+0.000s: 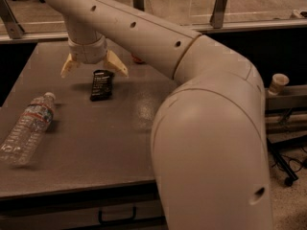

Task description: Pick rxbar chocolate

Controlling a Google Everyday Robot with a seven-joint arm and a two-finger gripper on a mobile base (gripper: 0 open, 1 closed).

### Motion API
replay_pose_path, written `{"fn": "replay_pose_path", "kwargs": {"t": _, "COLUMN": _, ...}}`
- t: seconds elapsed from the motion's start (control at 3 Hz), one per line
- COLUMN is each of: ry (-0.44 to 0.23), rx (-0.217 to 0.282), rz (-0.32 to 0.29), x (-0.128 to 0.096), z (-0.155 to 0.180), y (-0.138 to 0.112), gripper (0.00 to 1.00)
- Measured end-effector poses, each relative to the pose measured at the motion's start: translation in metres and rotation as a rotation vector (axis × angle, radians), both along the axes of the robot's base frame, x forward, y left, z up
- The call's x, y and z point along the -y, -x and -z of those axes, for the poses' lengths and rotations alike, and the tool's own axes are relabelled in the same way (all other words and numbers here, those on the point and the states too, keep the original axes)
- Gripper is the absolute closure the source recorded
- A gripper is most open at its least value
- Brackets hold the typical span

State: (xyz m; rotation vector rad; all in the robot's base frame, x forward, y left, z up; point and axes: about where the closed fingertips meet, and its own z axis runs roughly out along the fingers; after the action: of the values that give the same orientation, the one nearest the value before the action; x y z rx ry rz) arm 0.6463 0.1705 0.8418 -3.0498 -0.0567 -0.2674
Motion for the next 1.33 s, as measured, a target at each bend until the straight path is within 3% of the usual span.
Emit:
{"fn": "replay_pose_path", "kwargs": {"t": 0.67, "ry": 0.029, "rx": -0.023, "rz": 0.03, "x": 0.02, "z": 0.015, "y": -0.019, "gripper": 0.38}}
{"fn": "replay_pose_path", "kwargs": {"t": 1.33, "ry": 0.038, "rx": -0.024, "rz": 0.03, "x": 0.022, "z": 0.008, "y": -0.02, "gripper": 0.86}}
